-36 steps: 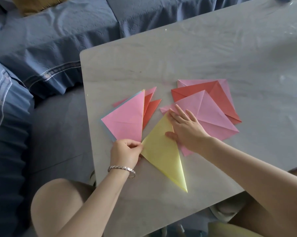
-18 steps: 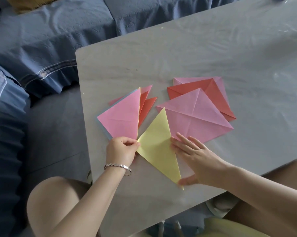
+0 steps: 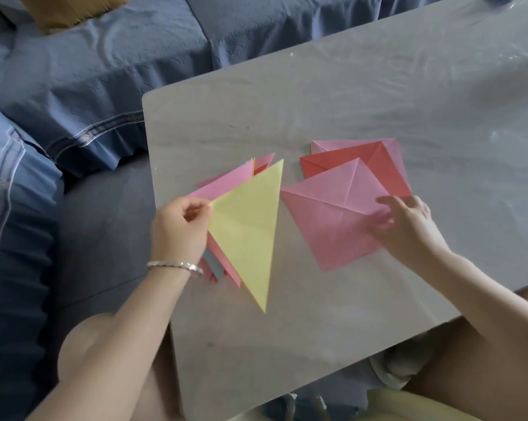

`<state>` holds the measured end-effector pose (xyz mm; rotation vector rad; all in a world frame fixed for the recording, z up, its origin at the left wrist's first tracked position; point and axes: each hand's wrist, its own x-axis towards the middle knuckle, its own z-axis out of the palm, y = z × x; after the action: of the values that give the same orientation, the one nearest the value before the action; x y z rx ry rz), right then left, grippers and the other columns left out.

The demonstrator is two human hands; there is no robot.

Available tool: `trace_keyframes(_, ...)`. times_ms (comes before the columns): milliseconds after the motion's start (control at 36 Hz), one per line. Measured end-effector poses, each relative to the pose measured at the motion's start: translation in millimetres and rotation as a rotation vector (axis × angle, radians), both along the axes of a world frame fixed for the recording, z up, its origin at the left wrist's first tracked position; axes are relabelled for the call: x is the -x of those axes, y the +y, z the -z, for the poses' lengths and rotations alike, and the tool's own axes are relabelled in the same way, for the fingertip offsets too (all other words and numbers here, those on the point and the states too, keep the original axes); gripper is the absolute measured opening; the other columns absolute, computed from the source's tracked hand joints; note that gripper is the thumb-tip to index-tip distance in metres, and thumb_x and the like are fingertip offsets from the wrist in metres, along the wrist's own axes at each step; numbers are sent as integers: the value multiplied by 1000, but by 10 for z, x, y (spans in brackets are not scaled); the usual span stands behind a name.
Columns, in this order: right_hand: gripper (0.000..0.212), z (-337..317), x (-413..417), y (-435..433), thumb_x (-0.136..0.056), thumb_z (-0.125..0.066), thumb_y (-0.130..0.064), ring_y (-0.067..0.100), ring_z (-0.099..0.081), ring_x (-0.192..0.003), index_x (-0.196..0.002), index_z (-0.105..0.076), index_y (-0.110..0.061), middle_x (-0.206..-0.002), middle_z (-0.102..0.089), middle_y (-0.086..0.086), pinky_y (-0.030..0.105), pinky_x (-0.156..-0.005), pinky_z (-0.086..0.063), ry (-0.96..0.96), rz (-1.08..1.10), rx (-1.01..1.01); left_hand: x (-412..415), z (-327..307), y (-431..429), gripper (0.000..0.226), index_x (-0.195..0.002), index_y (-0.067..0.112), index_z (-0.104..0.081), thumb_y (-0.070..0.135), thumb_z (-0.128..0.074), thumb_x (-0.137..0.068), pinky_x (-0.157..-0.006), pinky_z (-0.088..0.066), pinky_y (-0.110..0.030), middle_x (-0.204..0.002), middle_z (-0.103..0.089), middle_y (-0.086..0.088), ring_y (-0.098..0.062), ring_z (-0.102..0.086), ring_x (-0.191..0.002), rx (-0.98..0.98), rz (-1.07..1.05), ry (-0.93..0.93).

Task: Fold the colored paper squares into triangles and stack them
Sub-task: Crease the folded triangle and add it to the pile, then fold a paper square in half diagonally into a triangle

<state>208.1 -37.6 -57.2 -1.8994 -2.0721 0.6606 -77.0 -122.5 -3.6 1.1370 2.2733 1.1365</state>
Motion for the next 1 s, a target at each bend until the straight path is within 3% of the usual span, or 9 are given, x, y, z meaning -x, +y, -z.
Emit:
trace_keyframes(222, 69, -45, 33, 125, -78, -67, -42, 39, -37, -117, -134, -37, -16, -125, -41, 21, 43, -95, -34, -200, 160, 138, 208, 179, 232, 40, -123, 6, -55, 9, -61, -84, -90, -38, -42, -117, -55, -19, -37, -48, -108, 207, 129, 542)
trace_keyframes(306, 71, -50, 28, 141, -76, -71, -40, 39, -42, -115, -134, -37, -19, -124, -42, 19, 42, -93, -38, -124, 213, 186, 15, 235, 209, 42, -119, 6, -58, 8, -67, -78, -90, -40, -46, -116, -53, -20, -41, -46, -108, 108, 207, 631)
trace_keyframes(389, 74, -37, -22, 132, -73, -75, -30, 36, -51, -105, -136, -36, -24, -124, -41, 16, 38, -84, -46, 50, 244, 196, -212, 280, 181, 39, -113, 4, -62, 5, -69, -75, -91, -40, -41, -109, -58, -18, -40, -49, -104, 29, 311, 575)
trace_keyframes(528, 78, -22, -106, 54, -72, -76, -14, 26, -51, -110, -138, -36, -20, -130, -51, 8, 27, -76, -40, 221, 239, 158, -393, 316, 167, 34, -116, 6, -61, 8, -64, -82, -93, -31, -25, -112, -58, -14, -31, -49, -109, 70, 391, 397)
trace_keyframes(667, 24, -14, -190, -39, -77, -69, -7, 18, -61, -66, -100, -70, -12, -82, -67, 6, 25, -57, -46, 390, 171, 93, -424, 314, 185, 42, -125, 13, -52, 13, -62, -84, -90, -38, -20, -113, -57, -6, -18, -53, -107, 64, 399, 220)
trace_keyframes(722, 30, -19, -217, -69, -81, -61, 6, 5, -61, -55, -101, -69, -15, -75, -65, 3, 17, -58, -52, 620, 183, 115, -410, 301, 199, 49, -130, 14, -47, 15, -63, -83, -92, -39, -20, -117, -55, -4, -16, -52, -110, 50, 389, 160)
trace_keyframes(806, 29, -71, -246, -98, -84, -57, 9, 1, -61, -53, -105, -64, -10, -78, -63, 4, 21, -62, -57, 864, 191, 206, -383, 261, 221, 66, -137, 15, -36, 20, -68, -81, -100, -37, -27, -128, -48, -3, -15, -46, -119, 25, 400, 103)
trace_keyframes(889, 19, -140, -272, -113, -84, -58, 7, 4, -63, -53, -91, -64, -9, -78, -64, 6, 18, -56, -55, 883, 140, 282, -368, 199, 241, 75, -140, 19, -30, 29, -71, -77, -100, -34, -26, -131, -46, 1, -12, -43, -121, 24, 405, 35)
trace_keyframes(1000, 18, -191, -243, -152, -82, -62, 3, 10, -66, -62, -86, -68, -13, -76, -70, 2, 20, -59, -56, 810, 0, 371, -379, 103, 254, 61, -127, 25, -46, 35, -73, -74, -79, -40, -15, -104, -61, 11, -3, -56, -92, 128, 433, -48)
